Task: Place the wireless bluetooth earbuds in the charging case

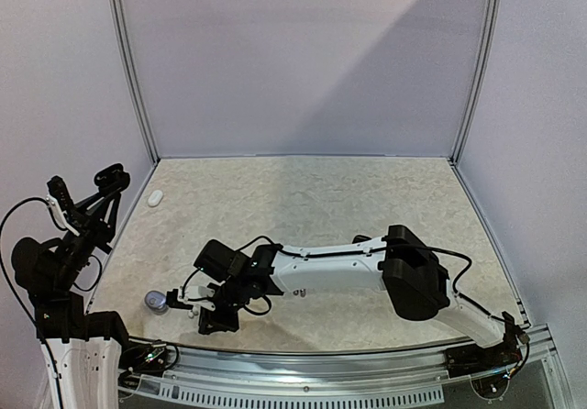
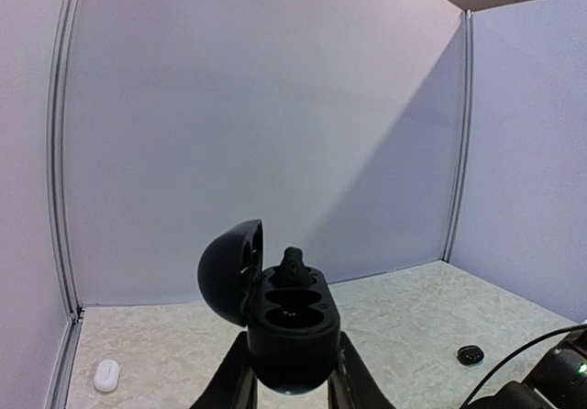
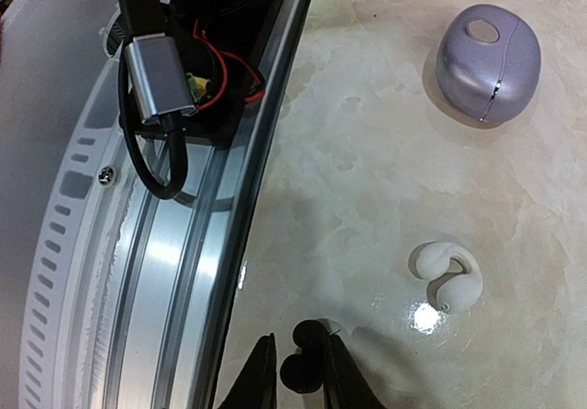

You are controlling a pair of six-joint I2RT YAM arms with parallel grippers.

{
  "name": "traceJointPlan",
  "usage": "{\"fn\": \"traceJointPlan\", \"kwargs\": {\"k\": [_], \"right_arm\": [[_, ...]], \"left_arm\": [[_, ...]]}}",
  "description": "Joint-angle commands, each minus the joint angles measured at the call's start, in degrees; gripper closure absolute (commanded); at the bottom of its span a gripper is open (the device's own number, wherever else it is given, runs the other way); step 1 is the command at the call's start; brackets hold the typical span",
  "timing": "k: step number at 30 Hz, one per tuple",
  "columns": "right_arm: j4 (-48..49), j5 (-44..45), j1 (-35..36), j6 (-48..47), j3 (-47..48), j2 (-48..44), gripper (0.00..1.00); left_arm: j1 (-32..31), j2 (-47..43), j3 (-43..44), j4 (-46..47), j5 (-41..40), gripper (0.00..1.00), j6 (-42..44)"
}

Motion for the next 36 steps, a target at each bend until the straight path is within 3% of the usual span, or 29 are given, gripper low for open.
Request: {"fn": "traceJointPlan", "kwargs": {"k": [1, 10, 24, 29, 36], "right_arm": [[-0.41, 0.11, 0.47, -0.22, -0.59, -2.17, 0.81], [-0.50, 0.55, 0.46, -0.13, -0.51, -1.68, 0.93], [-1.46, 1.29, 0.38, -1.24, -0.87, -4.27, 1.00], [-0.17, 5.11, 0.05, -4.78, -3.58, -11.98, 1.00], [0.47, 9.53, -2.15, -11.22, -6.38, -25.72, 1.00]], "left_arm": [[-0.20, -0.21, -0.58, 1.06, 0.33, 1.00, -0.34], [-0.27, -0.22, -0.58, 1.06, 0.40, 1.00, -0.38], [-0.38, -0.23, -0.66, 1.56, 0.91, 1.00, -0.65], [-0.32, 0.39, -0.64, 3.37, 2.98, 1.00, -2.47], [-0.54, 3.84, 1.69, 5.40, 14.16, 1.00, -2.50]]}}
